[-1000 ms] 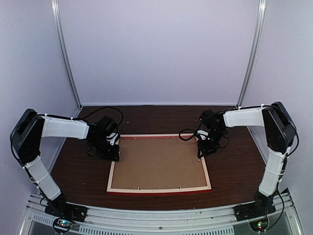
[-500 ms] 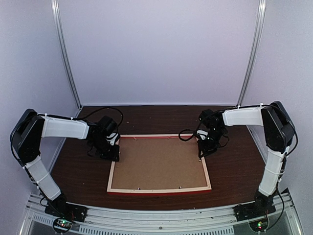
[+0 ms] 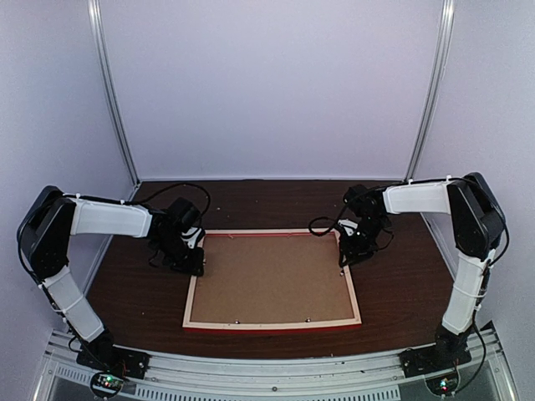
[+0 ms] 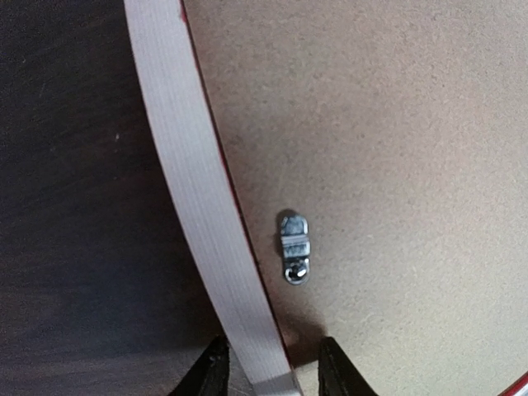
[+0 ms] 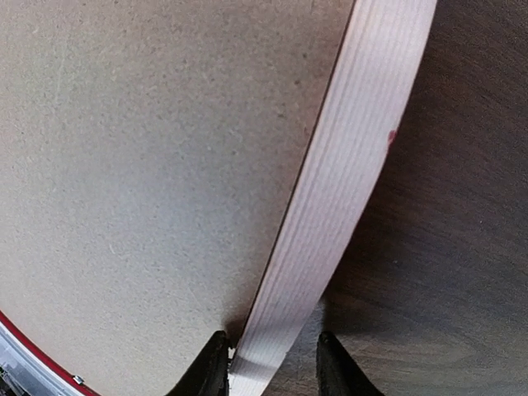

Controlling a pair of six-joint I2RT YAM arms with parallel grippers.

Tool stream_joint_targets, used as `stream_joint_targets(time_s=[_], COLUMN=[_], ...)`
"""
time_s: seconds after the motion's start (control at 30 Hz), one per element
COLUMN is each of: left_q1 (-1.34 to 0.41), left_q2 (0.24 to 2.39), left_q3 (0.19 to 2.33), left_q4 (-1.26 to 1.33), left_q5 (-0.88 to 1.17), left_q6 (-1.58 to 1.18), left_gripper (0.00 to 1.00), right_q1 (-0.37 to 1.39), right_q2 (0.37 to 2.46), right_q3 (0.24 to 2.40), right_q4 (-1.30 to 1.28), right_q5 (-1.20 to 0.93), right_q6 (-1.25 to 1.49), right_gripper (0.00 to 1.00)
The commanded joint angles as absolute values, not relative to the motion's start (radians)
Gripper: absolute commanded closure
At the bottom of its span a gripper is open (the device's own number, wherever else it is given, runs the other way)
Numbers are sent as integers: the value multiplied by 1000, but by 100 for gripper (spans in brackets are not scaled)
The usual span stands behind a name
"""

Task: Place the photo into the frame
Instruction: Press the fastener.

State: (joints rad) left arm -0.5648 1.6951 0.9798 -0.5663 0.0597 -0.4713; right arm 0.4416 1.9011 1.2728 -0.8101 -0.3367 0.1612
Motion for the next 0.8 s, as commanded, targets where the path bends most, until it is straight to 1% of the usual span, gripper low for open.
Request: stream_joint_targets(time_s=[0.0,0.1,0.3,0.57,0.77], left_q1=[-571,-571,-571,-553,-520], left_q2=[1680,1681,1682,1698,1743], left_q3=[992,995,1005,1057,1124], left_q4=[-592,-592,-592,-598,-602], left_q5=[47,43,31,14,17], left_q6=[-472,-472,-477,-461,-437], left_gripper=[61,58,48,36,32], right_q1=[431,428,426,426,425], right_q2=[1910,1916,1913,1908,1906], right_q3=[1257,1242,1218,1201,1198], right_q4=[-757,-729,-696,-671,-659], right_q5=[-356,-375,-379,-378,-380], right_q6=[206,219,234,240,243], right_gripper=[64,67,75,82,85])
